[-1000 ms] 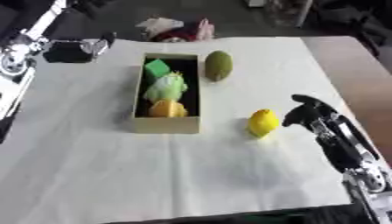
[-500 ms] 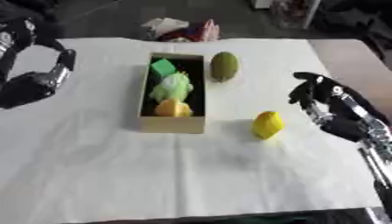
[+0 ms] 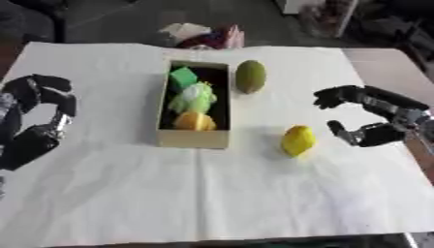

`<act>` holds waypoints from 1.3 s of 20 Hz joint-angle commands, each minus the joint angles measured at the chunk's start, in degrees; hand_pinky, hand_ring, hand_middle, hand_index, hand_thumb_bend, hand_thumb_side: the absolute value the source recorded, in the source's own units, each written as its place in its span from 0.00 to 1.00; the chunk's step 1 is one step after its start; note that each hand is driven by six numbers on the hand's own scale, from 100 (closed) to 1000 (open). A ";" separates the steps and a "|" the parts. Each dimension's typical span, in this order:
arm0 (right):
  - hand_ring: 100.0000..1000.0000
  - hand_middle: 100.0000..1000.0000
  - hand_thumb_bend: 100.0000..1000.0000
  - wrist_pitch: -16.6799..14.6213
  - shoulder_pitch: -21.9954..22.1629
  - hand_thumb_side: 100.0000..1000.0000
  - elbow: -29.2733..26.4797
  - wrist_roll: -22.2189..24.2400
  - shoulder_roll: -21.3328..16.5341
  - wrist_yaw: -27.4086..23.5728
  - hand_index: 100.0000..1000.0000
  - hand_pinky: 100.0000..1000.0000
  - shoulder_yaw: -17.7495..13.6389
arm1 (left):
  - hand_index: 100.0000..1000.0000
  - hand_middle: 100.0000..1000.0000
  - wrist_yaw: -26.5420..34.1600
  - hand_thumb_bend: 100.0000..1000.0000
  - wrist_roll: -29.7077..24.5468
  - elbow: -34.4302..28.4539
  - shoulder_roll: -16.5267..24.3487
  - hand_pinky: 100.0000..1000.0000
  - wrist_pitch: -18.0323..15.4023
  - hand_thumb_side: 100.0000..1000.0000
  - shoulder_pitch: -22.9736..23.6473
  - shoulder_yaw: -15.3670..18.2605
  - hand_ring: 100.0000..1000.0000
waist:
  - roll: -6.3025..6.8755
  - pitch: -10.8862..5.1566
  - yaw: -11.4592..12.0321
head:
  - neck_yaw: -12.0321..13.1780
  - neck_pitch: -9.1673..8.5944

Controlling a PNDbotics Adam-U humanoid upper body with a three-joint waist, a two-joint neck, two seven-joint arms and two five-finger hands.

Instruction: Pick up objects on the table and place them in the box.

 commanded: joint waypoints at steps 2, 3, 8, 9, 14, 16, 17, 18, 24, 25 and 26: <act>0.86 0.88 0.00 -0.74 -3.10 0.21 3.53 2.18 -4.10 2.48 0.98 0.83 1.24 | 0.71 0.59 0.30 0.11 0.09 -0.43 -1.39 0.69 0.43 0.44 0.27 0.65 0.56 | 0.37 -0.84 0.44 | -0.43 0.26; 0.87 0.89 0.00 -1.43 -3.74 0.23 4.59 3.09 -4.24 3.40 0.98 0.83 1.34 | 0.71 0.59 0.20 0.11 -0.01 -0.32 -1.76 0.70 0.46 0.44 0.38 0.62 0.56 | 0.42 -0.86 0.46 | -0.53 0.26; 0.88 0.91 0.07 -5.44 -5.11 0.22 5.85 5.69 -3.72 8.04 0.98 0.84 0.80 | 0.71 0.59 -0.42 0.11 -0.37 -0.06 -2.52 0.70 0.52 0.45 0.52 0.54 0.56 | 0.49 -0.94 0.57 | -0.56 0.26; 0.89 0.91 0.09 -6.09 -5.33 0.22 5.93 5.93 -3.61 9.04 0.98 0.84 0.95 | 0.71 0.59 -0.50 0.11 -0.42 -0.07 -2.58 0.70 0.52 0.45 0.52 0.54 0.56 | 0.50 -0.96 0.63 | -0.58 0.26; 0.88 0.91 0.11 -8.51 -6.00 0.21 6.58 5.18 -2.48 14.21 0.97 0.84 1.67 | 0.71 0.59 -0.75 0.10 -0.61 -0.04 -2.92 0.70 0.61 0.45 0.65 0.48 0.56 | 0.53 -1.01 0.83 | -0.68 0.26; 0.88 0.90 0.11 -9.33 -6.14 0.21 7.01 4.24 -1.87 16.35 0.97 0.84 2.07 | 0.71 0.59 -0.84 0.10 -0.67 -0.05 -3.06 0.70 0.61 0.45 0.64 0.48 0.56 | 0.53 -1.01 0.96 | -0.66 0.26; 0.88 0.90 0.12 -9.73 -6.25 0.21 7.25 3.80 -1.57 17.38 0.96 0.84 2.33 | 0.71 0.59 -0.87 0.10 -0.68 -0.06 -3.12 0.70 0.61 0.45 0.65 0.47 0.56 | 0.52 -1.00 1.03 | -0.70 0.26; 0.88 0.90 0.11 -10.15 -6.38 0.21 7.53 3.40 -1.26 18.43 0.96 0.84 2.61 | 0.71 0.59 -0.91 0.10 -0.71 -0.05 -3.17 0.70 0.62 0.45 0.66 0.45 0.56 | 0.52 -0.99 1.06 | -0.73 0.26; 0.88 0.89 0.12 -12.68 -6.78 0.22 10.00 1.29 0.27 24.67 0.96 0.84 4.15 | 0.71 0.59 -1.06 0.10 -0.86 -0.11 -3.38 0.70 0.60 0.45 0.61 0.37 0.56 | 0.57 -0.99 1.21 | -0.75 0.26; 0.88 0.89 0.11 -13.02 -6.78 0.22 10.46 0.73 0.60 25.72 0.95 0.84 4.21 | 0.71 0.59 -1.06 0.10 -0.87 -0.10 -3.42 0.70 0.62 0.45 0.63 0.37 0.56 | 0.58 -0.99 1.24 | -0.76 0.26; 0.88 0.89 0.12 -13.35 -6.83 0.21 10.91 0.17 0.94 26.76 0.95 0.84 4.29 | 0.71 0.59 -1.07 0.10 -0.86 -0.08 -3.46 0.70 0.64 0.45 0.67 0.37 0.56 | 0.59 -0.99 1.26 | -0.78 0.26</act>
